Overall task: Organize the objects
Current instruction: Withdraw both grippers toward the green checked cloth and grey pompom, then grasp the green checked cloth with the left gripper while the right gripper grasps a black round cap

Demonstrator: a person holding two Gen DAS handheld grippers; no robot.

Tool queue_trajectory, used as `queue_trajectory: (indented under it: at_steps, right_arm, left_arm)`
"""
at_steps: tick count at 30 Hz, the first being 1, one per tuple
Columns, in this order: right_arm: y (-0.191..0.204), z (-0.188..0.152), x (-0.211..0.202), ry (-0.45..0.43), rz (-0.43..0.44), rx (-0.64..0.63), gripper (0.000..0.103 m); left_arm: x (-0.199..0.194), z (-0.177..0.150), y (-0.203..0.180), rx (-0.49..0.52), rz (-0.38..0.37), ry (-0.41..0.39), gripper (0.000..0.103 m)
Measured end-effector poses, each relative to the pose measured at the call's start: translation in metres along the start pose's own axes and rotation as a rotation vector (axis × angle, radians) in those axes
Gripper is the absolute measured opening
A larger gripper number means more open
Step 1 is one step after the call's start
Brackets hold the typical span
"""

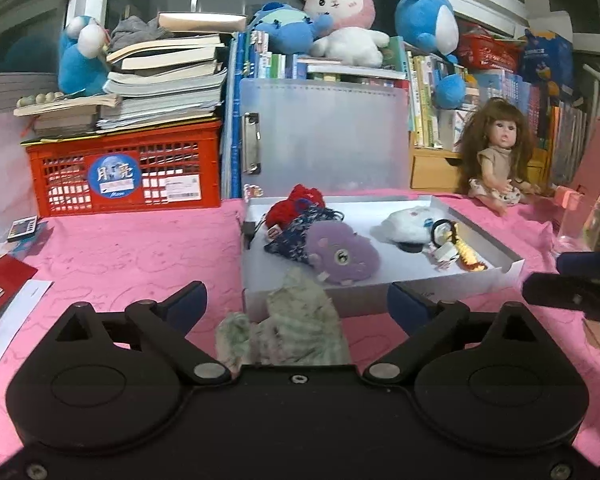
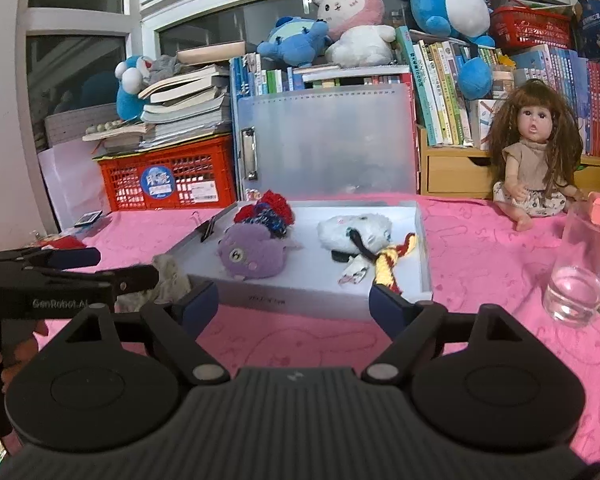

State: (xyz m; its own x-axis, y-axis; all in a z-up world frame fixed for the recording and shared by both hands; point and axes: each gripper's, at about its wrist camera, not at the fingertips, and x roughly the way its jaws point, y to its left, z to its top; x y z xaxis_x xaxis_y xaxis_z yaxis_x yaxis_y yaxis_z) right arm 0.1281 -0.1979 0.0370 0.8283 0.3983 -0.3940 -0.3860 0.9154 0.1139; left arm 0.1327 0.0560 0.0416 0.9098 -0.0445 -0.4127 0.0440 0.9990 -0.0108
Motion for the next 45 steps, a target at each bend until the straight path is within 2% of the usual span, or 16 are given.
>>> queue_trajectory:
  at_steps: [11, 22, 27, 36, 38, 40, 42, 43, 45]
  right_arm:
    - [0.029, -0.032, -0.012, 0.05, 0.025, -0.126, 0.091]
    - [0.031, -0.055, -0.015, 0.124, 0.061, -0.099, 0.091]
    - [0.04, -0.059, -0.015, 0.144, 0.079, -0.126, 0.077]
    - [0.053, -0.066, -0.013, 0.169, 0.079, -0.187, 0.063]
    - [0.053, -0.065, -0.014, 0.169, 0.078, -0.185, 0.057]
    - [0.052, -0.065, -0.013, 0.167, 0.073, -0.179, 0.048]
    - [0.051, -0.064, -0.013, 0.164, 0.068, -0.17, 0.037]
    - [0.05, -0.064, -0.013, 0.163, 0.07, -0.164, 0.037]
    - [0.049, -0.063, -0.013, 0.159, 0.075, -0.15, 0.037]
  left_arm:
    - [0.011, -0.012, -0.001, 0.019, 0.009, 0.051, 0.098]
    - [0.026, -0.019, -0.004, 0.011, 0.011, 0.1, 0.098]
    - [0.03, -0.019, -0.004, 0.006, 0.006, 0.117, 0.098]
    - [0.037, -0.019, -0.005, 0.008, 0.013, 0.158, 0.097]
    - [0.038, -0.019, -0.005, 0.006, 0.013, 0.161, 0.091]
    - [0.037, -0.019, -0.004, 0.004, 0.024, 0.158, 0.069]
    - [0.036, -0.019, -0.003, -0.002, 0.029, 0.156, 0.058]
    - [0.035, -0.019, -0.002, -0.007, 0.026, 0.157, 0.05]
    - [0.034, -0.017, 0.001, -0.012, 0.017, 0.16, 0.047]
